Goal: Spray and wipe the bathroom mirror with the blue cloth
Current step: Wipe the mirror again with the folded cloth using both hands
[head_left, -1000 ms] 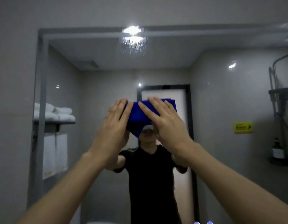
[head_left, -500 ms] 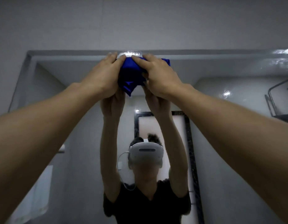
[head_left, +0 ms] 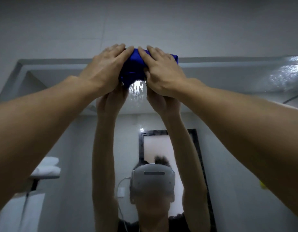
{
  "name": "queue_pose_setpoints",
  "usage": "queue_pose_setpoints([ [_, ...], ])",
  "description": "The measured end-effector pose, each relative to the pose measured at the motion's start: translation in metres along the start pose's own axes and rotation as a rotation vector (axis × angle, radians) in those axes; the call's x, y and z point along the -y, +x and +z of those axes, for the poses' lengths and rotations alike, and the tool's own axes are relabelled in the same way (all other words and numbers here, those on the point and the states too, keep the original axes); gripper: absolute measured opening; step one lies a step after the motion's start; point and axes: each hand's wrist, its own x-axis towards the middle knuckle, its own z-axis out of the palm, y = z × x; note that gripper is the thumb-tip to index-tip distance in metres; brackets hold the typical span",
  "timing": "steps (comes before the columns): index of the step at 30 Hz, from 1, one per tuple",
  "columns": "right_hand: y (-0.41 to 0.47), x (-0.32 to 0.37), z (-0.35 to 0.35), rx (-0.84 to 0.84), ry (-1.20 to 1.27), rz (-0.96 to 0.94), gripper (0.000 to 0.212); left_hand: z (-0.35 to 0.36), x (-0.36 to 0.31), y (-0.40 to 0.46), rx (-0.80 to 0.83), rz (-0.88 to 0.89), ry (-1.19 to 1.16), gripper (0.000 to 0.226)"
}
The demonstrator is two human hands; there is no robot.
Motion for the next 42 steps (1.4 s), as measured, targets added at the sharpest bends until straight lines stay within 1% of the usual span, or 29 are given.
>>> queue_pose_setpoints([
  [4, 0.004, 0.008, -0.001, 0.058, 0.052, 0.024, 0.059, 0.002, 0.014, -0.004, 0.048, -0.052, -0.042, 0.066],
  [7, 0.011, 0.021, 0.0, 0.077, 0.055, 0.022, 0.058, 0.001, 0.026, -0.012, 0.046, -0.061, -0.054, 0.062],
  [14, 0.026, 0.064, 0.018, 0.057, 0.07, 0.0, 0.058, -0.009, 0.064, -0.033, 0.069, -0.122, -0.025, 0.061],
  [21, 0.031, 0.101, 0.02, 0.116, 0.105, 0.033, 0.059, -0.023, 0.093, -0.051, 0.126, -0.131, -0.021, 0.061],
  [26, 0.021, 0.119, 0.019, 0.074, 0.252, 0.095, 0.052, -0.025, 0.096, -0.062, 0.122, -0.14, -0.129, 0.06],
  [28, 0.017, 0.123, 0.016, 0.068, 0.301, 0.126, 0.049, -0.026, 0.095, -0.067, 0.08, -0.145, -0.209, 0.056],
  [30, 0.009, 0.129, 0.018, 0.06, 0.313, 0.135, 0.046, -0.022, 0.092, -0.077, 0.004, -0.154, -0.267, 0.047],
  [32, -0.004, 0.136, 0.023, 0.032, 0.321, 0.126, 0.045, -0.016, 0.086, -0.092, -0.052, -0.158, -0.283, 0.045],
  [34, -0.021, 0.14, 0.028, 0.011, 0.341, 0.113, 0.044, -0.012, 0.079, -0.111, -0.076, -0.162, -0.256, 0.043],
  [38, -0.064, 0.146, 0.029, 0.037, 0.371, 0.077, 0.044, -0.021, 0.064, -0.149, -0.055, -0.143, -0.203, 0.039],
  [42, -0.12, 0.157, 0.027, 0.08, 0.392, 0.065, 0.043, -0.031, 0.042, -0.199, 0.011, -0.126, -0.227, 0.04],
])
